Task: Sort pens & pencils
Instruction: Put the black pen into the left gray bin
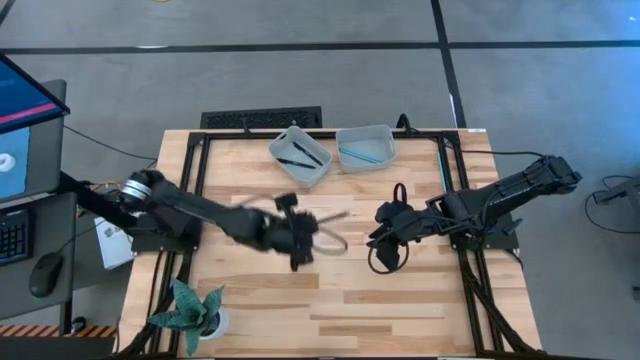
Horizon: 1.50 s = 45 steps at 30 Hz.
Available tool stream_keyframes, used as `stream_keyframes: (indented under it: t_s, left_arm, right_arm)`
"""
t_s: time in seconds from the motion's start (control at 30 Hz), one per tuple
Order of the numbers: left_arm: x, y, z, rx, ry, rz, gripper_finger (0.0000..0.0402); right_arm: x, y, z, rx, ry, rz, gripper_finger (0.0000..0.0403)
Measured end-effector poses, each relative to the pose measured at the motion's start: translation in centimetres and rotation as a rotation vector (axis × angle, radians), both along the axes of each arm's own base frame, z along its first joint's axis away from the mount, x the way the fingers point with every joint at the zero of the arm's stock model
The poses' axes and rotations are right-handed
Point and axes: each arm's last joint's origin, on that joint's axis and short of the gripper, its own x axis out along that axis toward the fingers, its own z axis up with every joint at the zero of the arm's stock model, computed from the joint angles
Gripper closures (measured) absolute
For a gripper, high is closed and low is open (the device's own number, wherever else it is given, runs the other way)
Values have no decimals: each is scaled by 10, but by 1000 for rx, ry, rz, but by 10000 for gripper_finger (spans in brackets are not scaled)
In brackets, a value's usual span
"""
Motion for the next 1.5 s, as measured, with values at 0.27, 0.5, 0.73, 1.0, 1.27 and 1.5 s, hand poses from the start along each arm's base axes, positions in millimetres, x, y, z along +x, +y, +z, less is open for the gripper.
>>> stream_keyframes:
  t_s: [0.27, 0.5, 0.73, 1.0, 1.27, 1.5]
  left_arm:
    - [-8, 73, 62, -75, -326, 153, 370]
    - [-4, 130, 86, -249, -592, 181, 370]
    - [-6, 172, 82, -335, -725, 302, 370]
    - [-17, 212, 49, -500, -835, 357, 370]
    - [-36, 232, 2, -684, -1048, 395, 370]
    - [-56, 226, -36, -831, -1225, 511, 370]
  right_arm:
    - [1, 0, 1, -29, -17, 33, 257]
    - [2, -3, 1, -90, -21, 78, 257]
    - [4, -14, 0, -132, -5, 72, 257]
    - [6, -40, -3, -219, 47, 55, 257]
    - [6, -78, -5, -290, 100, -12, 257]
    - [4, -116, -4, -327, 106, -123, 257]
